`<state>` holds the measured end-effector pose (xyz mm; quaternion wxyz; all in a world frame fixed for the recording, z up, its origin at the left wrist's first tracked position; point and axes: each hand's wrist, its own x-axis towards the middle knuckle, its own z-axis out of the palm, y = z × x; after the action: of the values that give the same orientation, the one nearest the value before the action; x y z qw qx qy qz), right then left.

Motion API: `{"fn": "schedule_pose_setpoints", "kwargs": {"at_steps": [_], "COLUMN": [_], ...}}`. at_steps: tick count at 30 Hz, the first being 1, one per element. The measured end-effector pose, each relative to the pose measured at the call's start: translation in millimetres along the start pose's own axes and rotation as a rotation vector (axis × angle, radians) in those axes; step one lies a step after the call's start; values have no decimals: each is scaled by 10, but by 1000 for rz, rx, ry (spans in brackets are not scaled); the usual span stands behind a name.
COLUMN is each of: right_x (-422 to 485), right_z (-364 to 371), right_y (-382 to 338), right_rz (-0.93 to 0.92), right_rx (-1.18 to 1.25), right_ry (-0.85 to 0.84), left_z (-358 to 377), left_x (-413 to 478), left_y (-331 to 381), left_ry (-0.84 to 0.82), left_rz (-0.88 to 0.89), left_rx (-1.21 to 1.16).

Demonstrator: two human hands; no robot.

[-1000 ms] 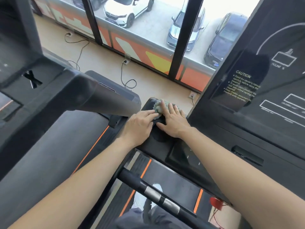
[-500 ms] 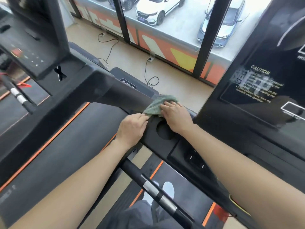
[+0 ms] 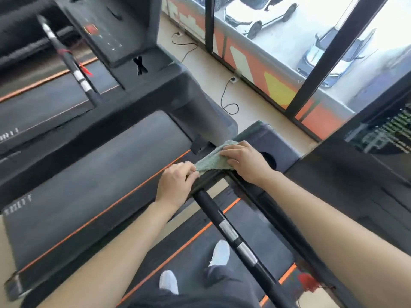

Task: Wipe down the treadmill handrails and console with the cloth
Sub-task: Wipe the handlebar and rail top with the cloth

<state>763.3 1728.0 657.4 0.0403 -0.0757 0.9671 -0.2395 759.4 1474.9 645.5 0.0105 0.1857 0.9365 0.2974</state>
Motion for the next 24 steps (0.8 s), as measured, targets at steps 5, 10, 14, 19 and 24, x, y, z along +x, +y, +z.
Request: {"fn": "schedule_pose_setpoints", "kwargs": {"at_steps": [5,10,14,19,24], "right_x": [-46,-108,-185,-184,-176], "right_z": [248,544,835,1100,1338], "right_y": [-517,-990,-1344,-1672,-2011], "right_rz": [-22,-34,-139,-284,-393], "right_rx": [-46,47,11,-68,-123], "right_ry": [-146,-104,-108,-110,-166], "left_z": [-215,-541,-716,-864,-1013], "left_x": [-447,-915,-1311,-1705,-2063], "left_y": [-394,-707,-871,-1075,-1344], "left_ry": [64,89,120,166,188], "left_rz": [-70,-188,-293,-443,-443], "left_rx": [59,90,116,124,127]}}
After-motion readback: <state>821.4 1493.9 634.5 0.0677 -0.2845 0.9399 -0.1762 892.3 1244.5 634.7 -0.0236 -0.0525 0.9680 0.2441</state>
